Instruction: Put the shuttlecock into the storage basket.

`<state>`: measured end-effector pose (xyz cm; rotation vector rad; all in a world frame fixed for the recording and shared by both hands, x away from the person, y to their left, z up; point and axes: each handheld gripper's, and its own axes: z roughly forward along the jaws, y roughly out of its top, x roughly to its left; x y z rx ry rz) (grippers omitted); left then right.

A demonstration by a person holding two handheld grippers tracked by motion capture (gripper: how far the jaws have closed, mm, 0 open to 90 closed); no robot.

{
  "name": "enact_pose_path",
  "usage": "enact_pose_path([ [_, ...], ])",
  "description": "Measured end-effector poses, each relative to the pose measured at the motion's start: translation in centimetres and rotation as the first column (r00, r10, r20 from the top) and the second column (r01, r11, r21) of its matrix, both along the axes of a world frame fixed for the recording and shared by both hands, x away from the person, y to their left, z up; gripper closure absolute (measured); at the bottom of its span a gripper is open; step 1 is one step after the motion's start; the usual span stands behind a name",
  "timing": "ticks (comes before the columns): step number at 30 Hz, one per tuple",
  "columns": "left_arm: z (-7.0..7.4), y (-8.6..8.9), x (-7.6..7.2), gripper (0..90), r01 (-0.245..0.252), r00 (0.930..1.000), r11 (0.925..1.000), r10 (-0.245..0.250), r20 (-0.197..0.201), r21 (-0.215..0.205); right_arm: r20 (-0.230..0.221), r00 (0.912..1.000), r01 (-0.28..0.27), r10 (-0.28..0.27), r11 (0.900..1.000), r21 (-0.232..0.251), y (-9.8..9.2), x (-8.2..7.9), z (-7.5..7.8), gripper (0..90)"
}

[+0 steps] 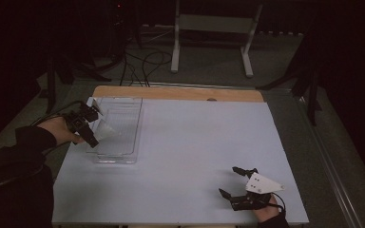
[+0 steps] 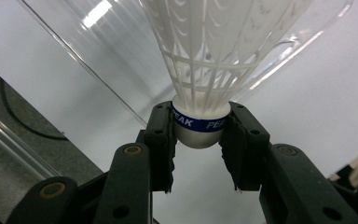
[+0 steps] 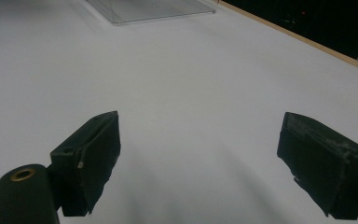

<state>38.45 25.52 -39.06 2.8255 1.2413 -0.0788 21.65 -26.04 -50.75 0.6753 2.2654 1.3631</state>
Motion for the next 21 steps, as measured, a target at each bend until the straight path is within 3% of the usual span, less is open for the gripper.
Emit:
enact_pose_path([
  [5, -0.6, 0.1, -0.1, 65.7, 0.069, 0.9968, 0.9974, -0.07, 0.038, 0.022, 0.001, 1.0, 0.0, 0.0, 1.0, 0.0, 0.0, 0.0, 0.0, 12.9],
  [7, -0.7, 0.1, -0.2, 65.7, 0.115, 0.9909, 0.9926, -0.117, 0.067, 0.041, 0.0, 1.0, -0.001, 0.001, 1.0, 0.001, 0.0, 0.0, 0.0, 13.0],
  [11, -1.0, 0.1, -0.4, 65.8, 0.191, 0.978, 0.9811, -0.193, 0.079, 0.033, -0.002, 1.0, -0.002, 0.002, 1.0, 0.0, 0.0, 0.0, 0.0, 12.9],
  [15, -1.4, 0.4, -0.4, 65.8, 0.19, 0.9782, 0.9812, -0.192, 0.079, 0.035, -0.002, 1.0, -0.002, 0.002, 1.0, 0.003, -0.1, 0.0, 0.0, 13.0],
  [21, -1.7, 0.6, -0.4, 65.8, 0.206, 0.9725, 0.9776, -0.209, 0.102, 0.041, -0.004, 1.0, -0.001, 0.001, 1.0, 0.001, -0.1, 0.0, 0.0, 13.0],
])
